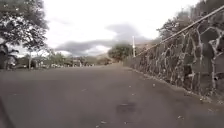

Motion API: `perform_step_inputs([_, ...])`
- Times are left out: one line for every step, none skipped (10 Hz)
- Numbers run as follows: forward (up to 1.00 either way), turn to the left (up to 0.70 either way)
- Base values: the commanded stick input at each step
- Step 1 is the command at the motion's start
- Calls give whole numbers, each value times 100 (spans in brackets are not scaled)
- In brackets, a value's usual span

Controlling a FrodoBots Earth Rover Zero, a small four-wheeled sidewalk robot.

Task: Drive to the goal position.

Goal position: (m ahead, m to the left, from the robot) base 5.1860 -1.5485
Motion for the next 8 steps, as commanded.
perform_step_inputs([100, 0])
perform_step_inputs([100, 0])
perform_step_inputs([100, 0])
perform_step_inputs([100, 0])
perform_step_inputs([100, 0])
perform_step_inputs([100, 0])
perform_step_inputs([100, 0])
perform_step_inputs([100, 0])
